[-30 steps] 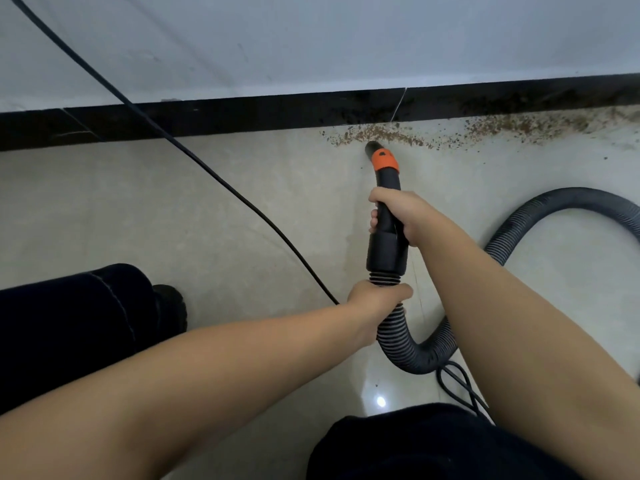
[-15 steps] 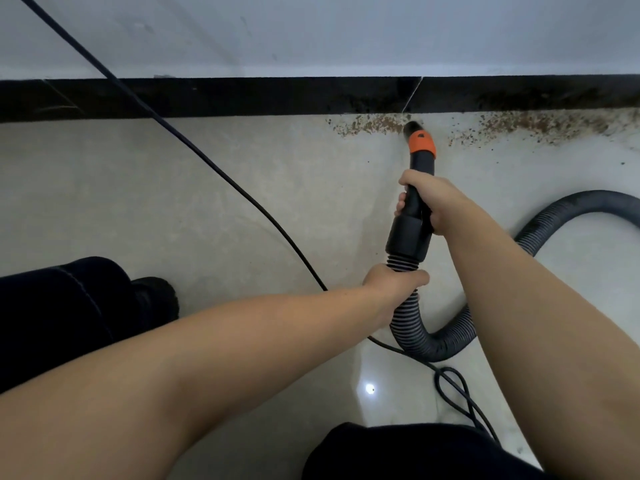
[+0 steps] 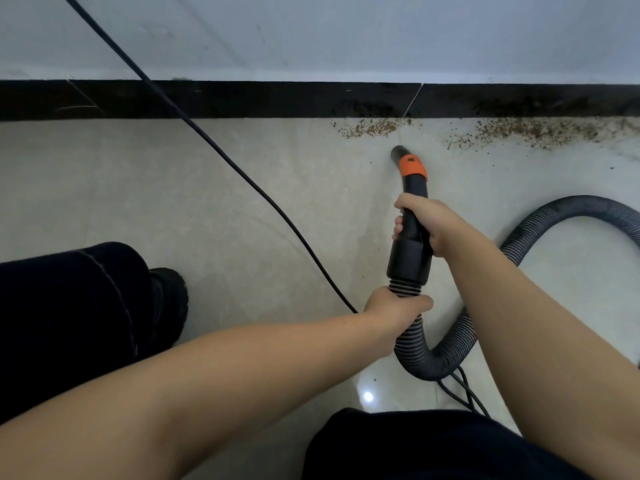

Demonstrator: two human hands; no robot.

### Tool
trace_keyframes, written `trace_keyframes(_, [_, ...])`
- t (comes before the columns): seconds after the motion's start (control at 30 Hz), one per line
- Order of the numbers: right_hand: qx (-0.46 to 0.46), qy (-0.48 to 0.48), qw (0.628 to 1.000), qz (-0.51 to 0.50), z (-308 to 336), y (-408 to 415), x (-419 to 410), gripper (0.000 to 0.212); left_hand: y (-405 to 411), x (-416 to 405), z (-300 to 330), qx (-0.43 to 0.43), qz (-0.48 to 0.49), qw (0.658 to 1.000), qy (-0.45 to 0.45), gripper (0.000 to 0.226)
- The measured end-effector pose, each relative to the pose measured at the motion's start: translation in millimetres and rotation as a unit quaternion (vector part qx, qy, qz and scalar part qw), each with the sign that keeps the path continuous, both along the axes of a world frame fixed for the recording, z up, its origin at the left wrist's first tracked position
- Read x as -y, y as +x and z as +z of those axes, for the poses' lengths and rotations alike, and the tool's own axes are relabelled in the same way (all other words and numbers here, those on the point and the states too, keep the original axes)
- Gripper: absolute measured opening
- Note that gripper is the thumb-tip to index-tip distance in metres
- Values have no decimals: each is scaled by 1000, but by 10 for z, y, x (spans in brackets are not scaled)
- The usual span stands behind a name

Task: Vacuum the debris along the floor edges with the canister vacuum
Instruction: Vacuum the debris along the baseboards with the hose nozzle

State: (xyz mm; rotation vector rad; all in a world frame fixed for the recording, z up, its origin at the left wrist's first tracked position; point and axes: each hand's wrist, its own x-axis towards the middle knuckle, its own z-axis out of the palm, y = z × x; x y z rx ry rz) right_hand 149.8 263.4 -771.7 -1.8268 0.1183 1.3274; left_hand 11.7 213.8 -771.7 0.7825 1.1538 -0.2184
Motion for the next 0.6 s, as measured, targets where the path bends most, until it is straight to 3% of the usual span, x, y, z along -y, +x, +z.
trace_keyframes(0.3, [-9,-1,997,77,20,-128,56,13,-84,186,51,-2,35,999,-16,14])
trace_keyframes(0.6, [9,35,991,125,-16,-461,-529,12,-237,-229,-49,-24,107,994,27,10])
